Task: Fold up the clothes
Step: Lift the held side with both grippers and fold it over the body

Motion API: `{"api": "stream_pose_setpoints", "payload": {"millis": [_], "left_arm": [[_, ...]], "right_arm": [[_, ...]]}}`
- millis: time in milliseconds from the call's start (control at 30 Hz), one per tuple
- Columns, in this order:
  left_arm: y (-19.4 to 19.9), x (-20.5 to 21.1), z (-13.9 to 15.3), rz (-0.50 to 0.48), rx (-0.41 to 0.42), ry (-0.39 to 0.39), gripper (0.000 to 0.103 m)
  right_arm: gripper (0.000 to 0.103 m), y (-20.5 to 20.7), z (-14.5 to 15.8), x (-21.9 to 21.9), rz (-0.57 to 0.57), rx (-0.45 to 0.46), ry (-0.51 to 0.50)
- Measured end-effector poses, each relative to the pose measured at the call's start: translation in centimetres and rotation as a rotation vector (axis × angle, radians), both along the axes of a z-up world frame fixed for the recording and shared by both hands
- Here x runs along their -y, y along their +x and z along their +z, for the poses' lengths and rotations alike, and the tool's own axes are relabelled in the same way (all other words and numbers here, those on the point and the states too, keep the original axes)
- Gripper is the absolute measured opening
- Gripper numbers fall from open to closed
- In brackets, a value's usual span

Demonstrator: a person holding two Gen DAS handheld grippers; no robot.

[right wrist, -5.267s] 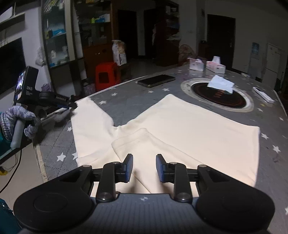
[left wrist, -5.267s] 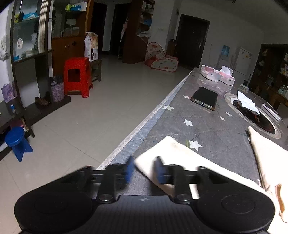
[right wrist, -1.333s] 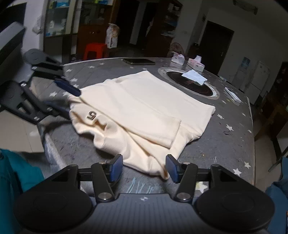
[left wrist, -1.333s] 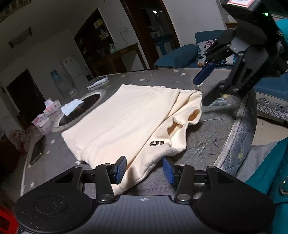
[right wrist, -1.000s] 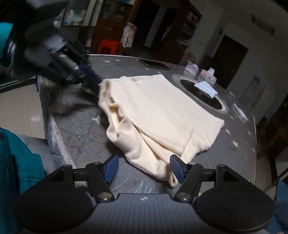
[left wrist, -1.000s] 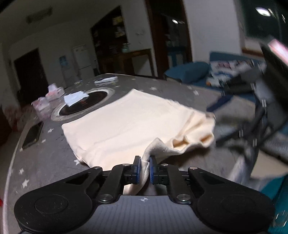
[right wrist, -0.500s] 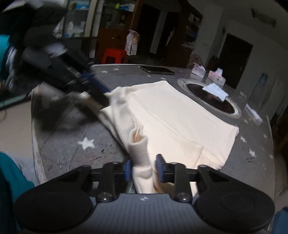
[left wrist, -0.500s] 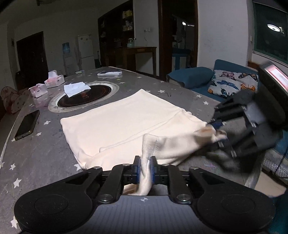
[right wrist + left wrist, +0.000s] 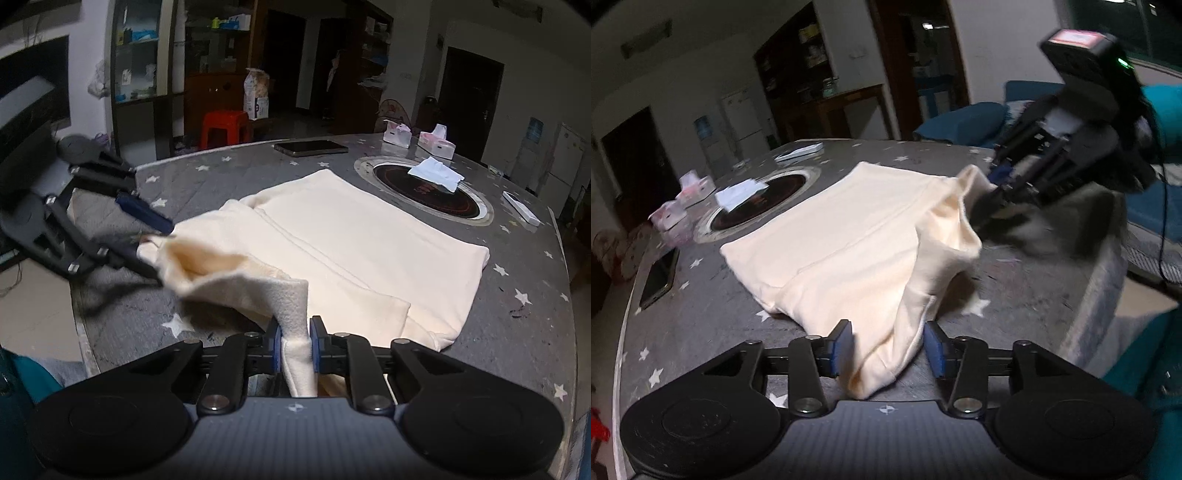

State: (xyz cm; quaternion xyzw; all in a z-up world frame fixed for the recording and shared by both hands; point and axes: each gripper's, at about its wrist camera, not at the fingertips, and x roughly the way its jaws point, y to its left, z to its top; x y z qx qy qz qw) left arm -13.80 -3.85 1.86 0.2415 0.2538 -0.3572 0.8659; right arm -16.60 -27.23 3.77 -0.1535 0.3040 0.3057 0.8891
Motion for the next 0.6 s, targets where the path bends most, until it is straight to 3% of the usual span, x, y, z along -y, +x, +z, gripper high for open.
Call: {"api": "stream_pose_setpoints", "payload": {"millis": [200, 367, 600], "left_arm": [[-0.3, 0.4, -0.8, -0.031, 0.046, 0.044, 0.048], [0.6, 0.0, -0.8, -0.010, 0.026, 0.016, 0.015], [0.3, -1.3, 1.0, 0.024, -0.003, -0.083, 0.009]], "right_arm": [[0.013, 0.2, 0.6, 0.1, -0.028, 0.002, 0.029], [0.012, 0.0, 0.7, -0.1, -0.043, 0.019, 0.038], [0.009, -1.4, 1.5, -0.1, -0.038, 0.062, 0.058]]}}
